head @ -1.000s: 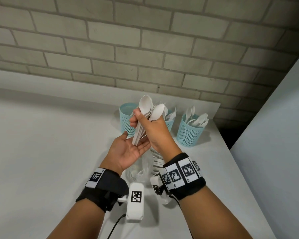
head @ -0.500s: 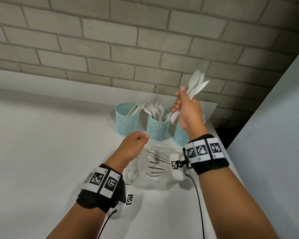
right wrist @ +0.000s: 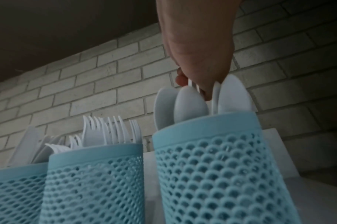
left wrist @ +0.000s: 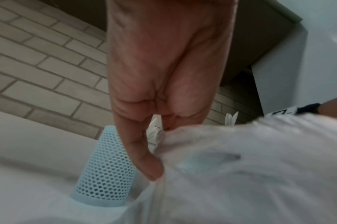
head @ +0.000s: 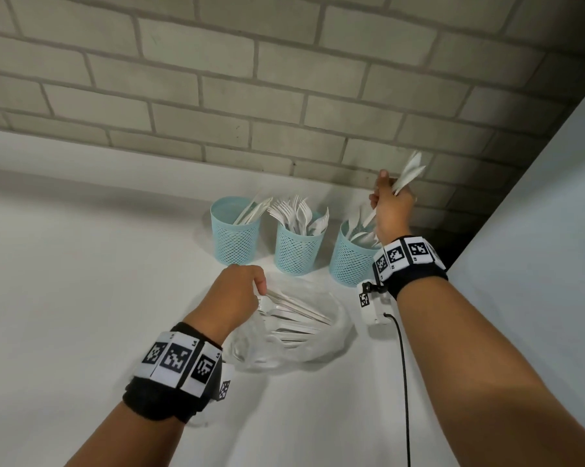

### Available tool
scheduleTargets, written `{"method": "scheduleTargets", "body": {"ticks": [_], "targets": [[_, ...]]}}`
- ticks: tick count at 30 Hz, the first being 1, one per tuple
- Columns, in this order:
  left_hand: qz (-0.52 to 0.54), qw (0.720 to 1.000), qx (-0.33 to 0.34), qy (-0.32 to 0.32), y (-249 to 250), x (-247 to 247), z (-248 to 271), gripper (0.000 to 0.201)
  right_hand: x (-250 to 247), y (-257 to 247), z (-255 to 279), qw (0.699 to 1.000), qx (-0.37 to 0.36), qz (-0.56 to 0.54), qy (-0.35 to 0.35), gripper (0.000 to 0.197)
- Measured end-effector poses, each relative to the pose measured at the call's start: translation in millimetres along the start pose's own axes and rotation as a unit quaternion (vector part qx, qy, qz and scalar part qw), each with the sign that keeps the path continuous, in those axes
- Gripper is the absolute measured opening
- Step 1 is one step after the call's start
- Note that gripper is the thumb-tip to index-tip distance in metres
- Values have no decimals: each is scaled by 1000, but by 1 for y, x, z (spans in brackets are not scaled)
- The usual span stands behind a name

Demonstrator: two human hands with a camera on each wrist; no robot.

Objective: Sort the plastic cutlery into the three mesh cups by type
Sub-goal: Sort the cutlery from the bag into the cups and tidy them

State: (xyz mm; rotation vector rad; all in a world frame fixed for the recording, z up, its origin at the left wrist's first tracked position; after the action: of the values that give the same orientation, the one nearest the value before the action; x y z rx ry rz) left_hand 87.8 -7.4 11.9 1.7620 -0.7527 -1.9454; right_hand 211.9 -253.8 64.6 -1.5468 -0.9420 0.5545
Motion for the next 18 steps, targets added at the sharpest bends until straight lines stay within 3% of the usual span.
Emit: {"method": "scheduleTargets", "body": {"ticks": [3, 9, 15, 18], "targets": [[-11, 1000, -21, -14, -1, 0, -1, 38, -1, 7, -5, 999, -8, 33, 8, 16], [-24, 999, -37, -17, -2, 2, -3, 33, -3, 9, -11, 995, -39, 91, 25, 45], [-33, 999, -27, -9, -4, 0, 0, 28, -7, 10, -12, 973, -34, 226, 28, 42], [-42, 999, -22, -9, -4, -4, 1, 32, -5, -3, -2, 964, -101, 245, 31, 52]]}}
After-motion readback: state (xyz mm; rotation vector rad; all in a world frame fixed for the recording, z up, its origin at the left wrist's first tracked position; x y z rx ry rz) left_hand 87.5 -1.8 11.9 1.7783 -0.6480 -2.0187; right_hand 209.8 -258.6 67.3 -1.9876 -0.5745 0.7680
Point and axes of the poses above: each hand's wrist, its own z-axis away from the middle knuckle, its own x-axis out of the palm, y = z × x, the point moved 1 cm from there along -z, towards the middle knuckle, and after that the axes turned 1 degree about z, right-handed, at the moved point
